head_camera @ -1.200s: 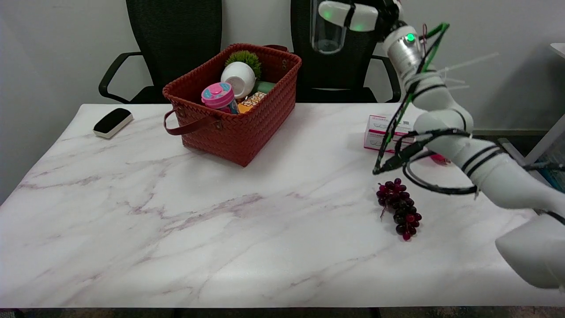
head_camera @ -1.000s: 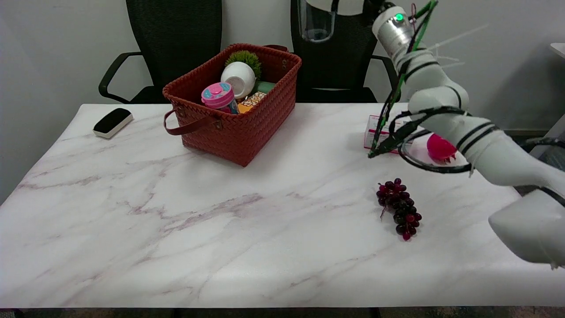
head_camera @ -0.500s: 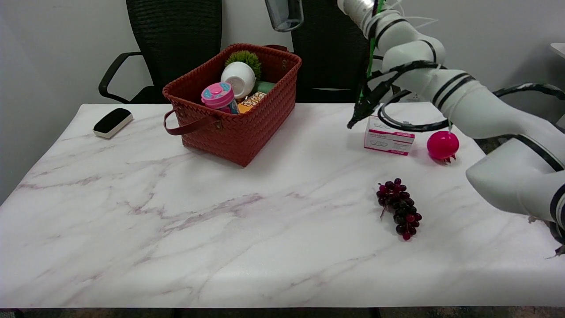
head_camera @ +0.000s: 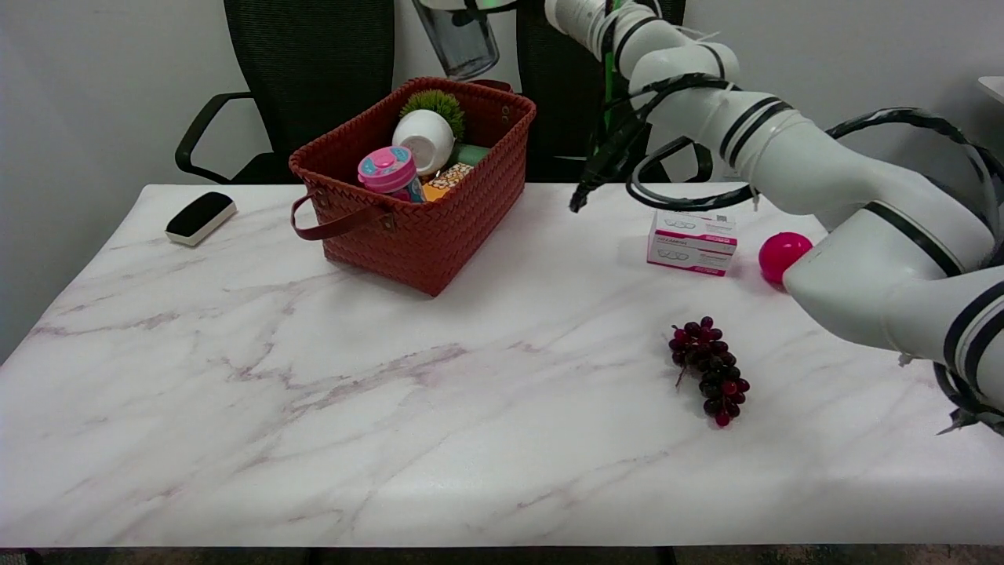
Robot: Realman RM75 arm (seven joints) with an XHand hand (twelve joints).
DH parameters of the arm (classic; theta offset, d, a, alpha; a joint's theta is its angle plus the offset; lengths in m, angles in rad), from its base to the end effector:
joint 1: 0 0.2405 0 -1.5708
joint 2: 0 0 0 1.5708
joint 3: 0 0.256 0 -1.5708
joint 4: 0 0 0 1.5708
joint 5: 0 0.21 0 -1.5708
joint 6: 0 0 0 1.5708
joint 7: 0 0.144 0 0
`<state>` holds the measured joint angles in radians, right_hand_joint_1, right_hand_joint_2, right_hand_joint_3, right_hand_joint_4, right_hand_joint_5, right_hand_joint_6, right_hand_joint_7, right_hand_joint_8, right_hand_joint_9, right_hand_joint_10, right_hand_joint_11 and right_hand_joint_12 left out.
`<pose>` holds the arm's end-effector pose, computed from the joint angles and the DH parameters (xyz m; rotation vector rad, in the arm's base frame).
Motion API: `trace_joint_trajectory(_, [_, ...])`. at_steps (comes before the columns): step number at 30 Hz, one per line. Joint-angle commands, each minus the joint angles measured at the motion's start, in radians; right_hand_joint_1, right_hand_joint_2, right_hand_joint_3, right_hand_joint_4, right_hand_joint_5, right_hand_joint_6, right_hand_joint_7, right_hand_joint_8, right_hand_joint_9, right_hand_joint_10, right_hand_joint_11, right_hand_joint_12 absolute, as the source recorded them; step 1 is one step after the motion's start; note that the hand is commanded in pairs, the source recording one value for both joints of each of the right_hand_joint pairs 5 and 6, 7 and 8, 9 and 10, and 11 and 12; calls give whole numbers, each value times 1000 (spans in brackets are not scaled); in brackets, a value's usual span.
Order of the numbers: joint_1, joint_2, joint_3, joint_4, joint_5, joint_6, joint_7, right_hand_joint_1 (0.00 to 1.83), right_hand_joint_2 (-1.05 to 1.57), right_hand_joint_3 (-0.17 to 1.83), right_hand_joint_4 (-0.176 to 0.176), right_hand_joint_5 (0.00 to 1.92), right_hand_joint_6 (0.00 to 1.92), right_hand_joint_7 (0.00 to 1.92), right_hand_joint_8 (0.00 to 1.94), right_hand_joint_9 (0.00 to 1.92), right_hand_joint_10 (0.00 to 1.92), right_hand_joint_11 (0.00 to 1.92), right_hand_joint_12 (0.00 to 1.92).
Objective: Place the black water bottle into the brown storage basket.
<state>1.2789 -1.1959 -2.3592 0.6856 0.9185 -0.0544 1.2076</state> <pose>-0.0151 -0.5746 0.2861 1.5280 -0.9911 1.0162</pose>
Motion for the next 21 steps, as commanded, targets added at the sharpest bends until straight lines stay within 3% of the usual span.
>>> trace_joint_trajectory(1, [28, -161, -20, -193, 235, -103, -183, 1287, 960, 481, 0, 814, 814, 1149, 1149, 1127, 1127, 880, 880])
trace_joint_trajectory(7, [11, -197, 13, -269, 357, -93, -237, 1284, 980, 482, 0, 826, 826, 1159, 1159, 1132, 1132, 887, 887])
trace_joint_trajectory(16, [20, -213, 18, -322, 359, -107, -289, 1267, 1055, 481, 0, 855, 855, 1184, 1184, 1158, 1158, 919, 919])
trace_joint_trajectory(21, [48, -250, 31, -432, 359, -85, -289, 1262, 1083, 480, 0, 863, 863, 1192, 1192, 1166, 1166, 928, 928])
